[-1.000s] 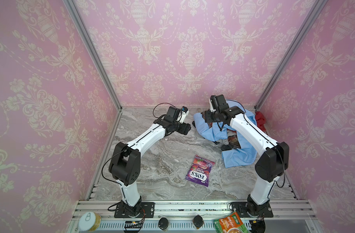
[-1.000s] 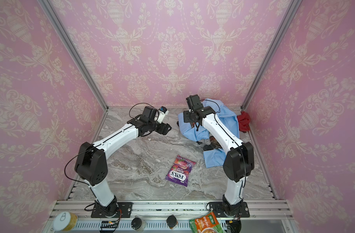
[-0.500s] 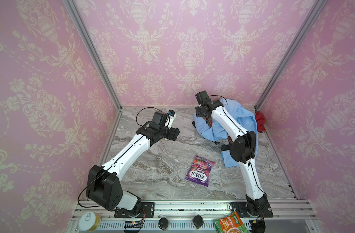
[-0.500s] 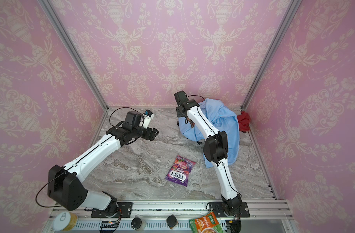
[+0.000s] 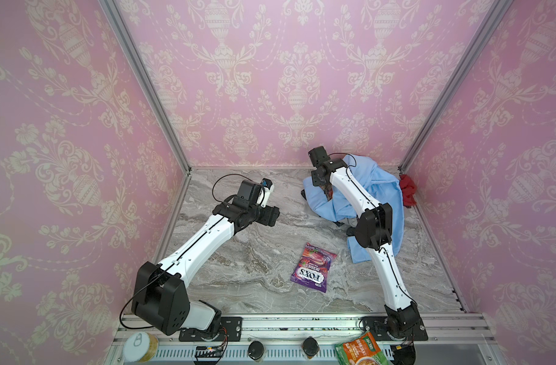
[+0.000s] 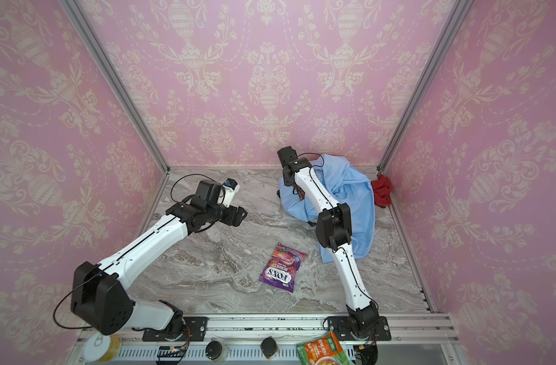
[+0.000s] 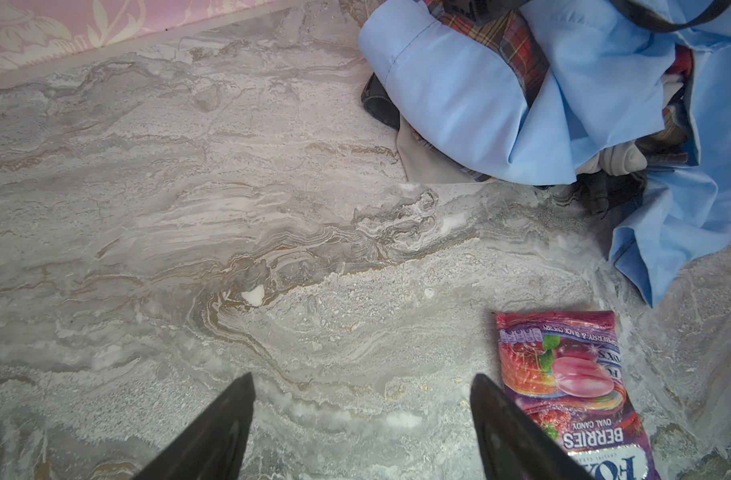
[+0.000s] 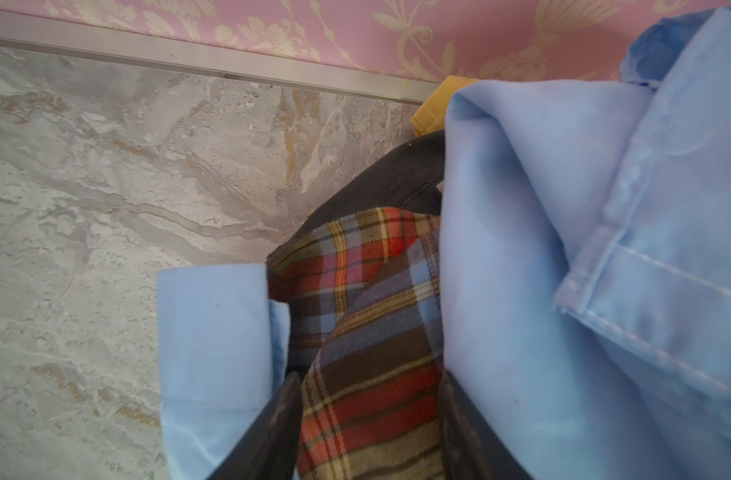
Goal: Pick out a specific cloth from the pile
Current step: 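Lower the right gripper onto the plaid shirt under the blue shirt and close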
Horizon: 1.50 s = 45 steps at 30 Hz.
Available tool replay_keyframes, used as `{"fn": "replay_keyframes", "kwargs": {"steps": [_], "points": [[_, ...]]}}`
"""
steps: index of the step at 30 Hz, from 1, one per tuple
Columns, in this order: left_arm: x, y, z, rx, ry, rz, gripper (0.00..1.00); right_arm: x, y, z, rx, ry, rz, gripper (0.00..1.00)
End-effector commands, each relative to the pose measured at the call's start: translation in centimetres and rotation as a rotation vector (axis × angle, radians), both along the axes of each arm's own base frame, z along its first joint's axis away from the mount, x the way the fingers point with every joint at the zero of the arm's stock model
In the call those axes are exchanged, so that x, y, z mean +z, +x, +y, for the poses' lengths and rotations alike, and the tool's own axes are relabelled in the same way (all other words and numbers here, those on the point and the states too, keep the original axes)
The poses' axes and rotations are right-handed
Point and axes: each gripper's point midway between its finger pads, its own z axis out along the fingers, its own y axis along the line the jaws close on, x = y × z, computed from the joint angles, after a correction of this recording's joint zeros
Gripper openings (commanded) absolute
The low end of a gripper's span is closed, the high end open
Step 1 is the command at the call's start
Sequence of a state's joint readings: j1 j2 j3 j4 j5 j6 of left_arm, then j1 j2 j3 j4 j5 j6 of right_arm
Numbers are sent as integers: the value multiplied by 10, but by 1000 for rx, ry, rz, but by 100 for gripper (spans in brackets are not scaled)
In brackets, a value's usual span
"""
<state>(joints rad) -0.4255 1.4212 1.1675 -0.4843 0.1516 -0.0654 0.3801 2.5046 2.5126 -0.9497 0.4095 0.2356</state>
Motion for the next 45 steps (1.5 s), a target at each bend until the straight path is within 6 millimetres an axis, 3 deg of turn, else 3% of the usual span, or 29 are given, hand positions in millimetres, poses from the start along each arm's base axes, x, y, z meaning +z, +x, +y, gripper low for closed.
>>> {"fn": "replay_keyframes", "kwargs": {"steps": [1,7,17,33,36,38,43,45], "points": [[-9,-1,-4,-3,-22,27,84,-7,2,-4,-16,-12,10,54],[-11,-1,-4,-5,-19,28,84,-22,5,-2,-19,-6,23,57],[-13,-1,-4,-5,-26,31,84,-28,6,12,7,-16,13,58],[-19,-2,-5,-8,-33,44,84,-66,3,-14,-60,-126,74,60],[-19,-3,-6,-10,-37,48,84,-69,5,-17,-65,-128,75,51],[-19,-2,-7,-11,-38,48,84,-67,8,-15,-59,-120,60,35],[-19,-2,-6,-6,-36,46,84,-39,21,-10,-50,-81,-22,7],[-19,-2,-6,-6,-36,44,84,-22,24,-8,-45,-72,-57,5]]}}
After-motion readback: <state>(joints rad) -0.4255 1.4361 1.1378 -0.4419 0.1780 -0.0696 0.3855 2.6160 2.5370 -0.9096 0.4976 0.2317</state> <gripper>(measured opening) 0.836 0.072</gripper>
